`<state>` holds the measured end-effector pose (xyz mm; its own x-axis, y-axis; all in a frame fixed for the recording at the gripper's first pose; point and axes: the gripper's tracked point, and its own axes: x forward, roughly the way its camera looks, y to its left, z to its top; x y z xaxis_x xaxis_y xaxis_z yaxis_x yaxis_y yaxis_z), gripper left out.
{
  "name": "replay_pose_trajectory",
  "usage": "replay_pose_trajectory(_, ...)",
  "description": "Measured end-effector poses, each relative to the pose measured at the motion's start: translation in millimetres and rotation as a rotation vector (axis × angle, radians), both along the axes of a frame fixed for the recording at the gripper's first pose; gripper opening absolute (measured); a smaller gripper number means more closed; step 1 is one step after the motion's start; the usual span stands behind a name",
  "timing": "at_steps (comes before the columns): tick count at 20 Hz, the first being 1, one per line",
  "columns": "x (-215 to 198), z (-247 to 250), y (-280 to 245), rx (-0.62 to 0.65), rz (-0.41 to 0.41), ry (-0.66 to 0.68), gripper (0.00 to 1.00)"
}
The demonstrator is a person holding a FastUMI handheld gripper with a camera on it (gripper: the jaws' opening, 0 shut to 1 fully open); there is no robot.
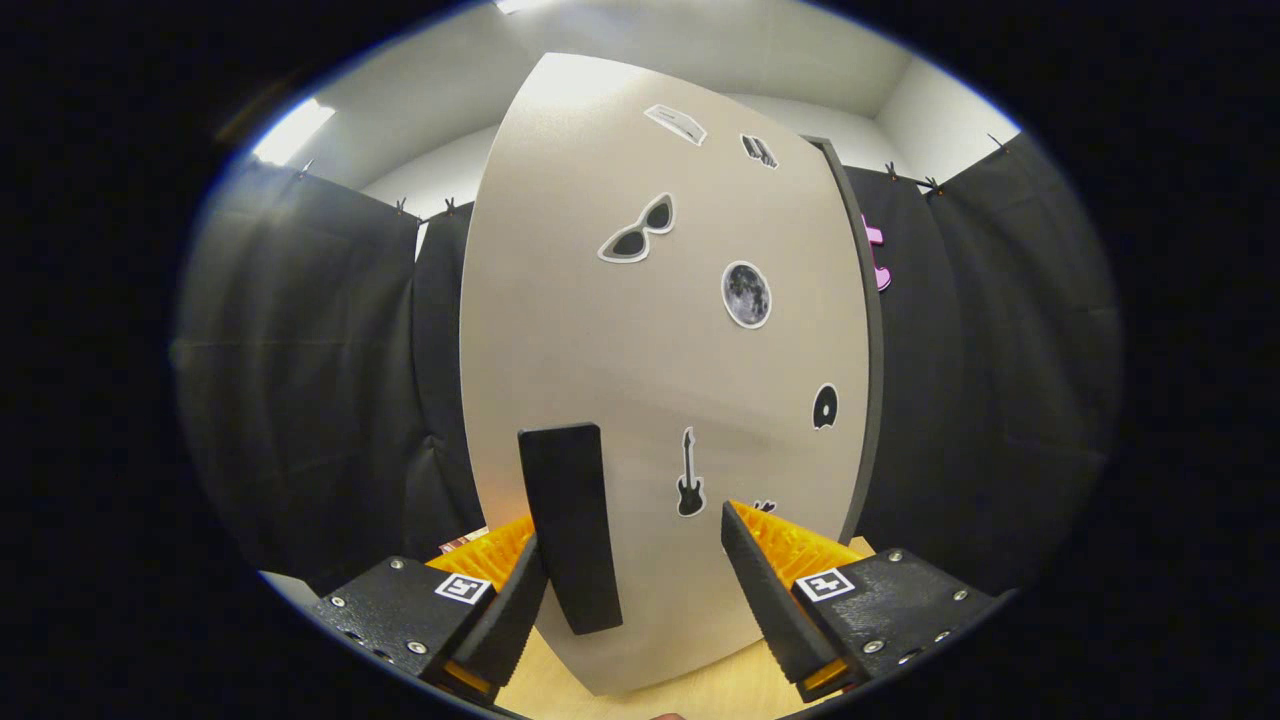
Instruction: Open the shoe cabinet door, grab the shoes and put them into the shoe cabinet, then close the shoe cabinet door.
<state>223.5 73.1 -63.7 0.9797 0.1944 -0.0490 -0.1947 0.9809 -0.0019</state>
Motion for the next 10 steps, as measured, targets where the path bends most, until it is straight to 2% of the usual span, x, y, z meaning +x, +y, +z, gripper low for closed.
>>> replay_pose_trajectory(5, 18.3, 1.1, 14.4, -0.008, -0.034, -0.015, 0.95)
replay_pose_trajectory(10, 22.2, 2.5, 19.1, -0.031, -0.118, -0.020, 0.95)
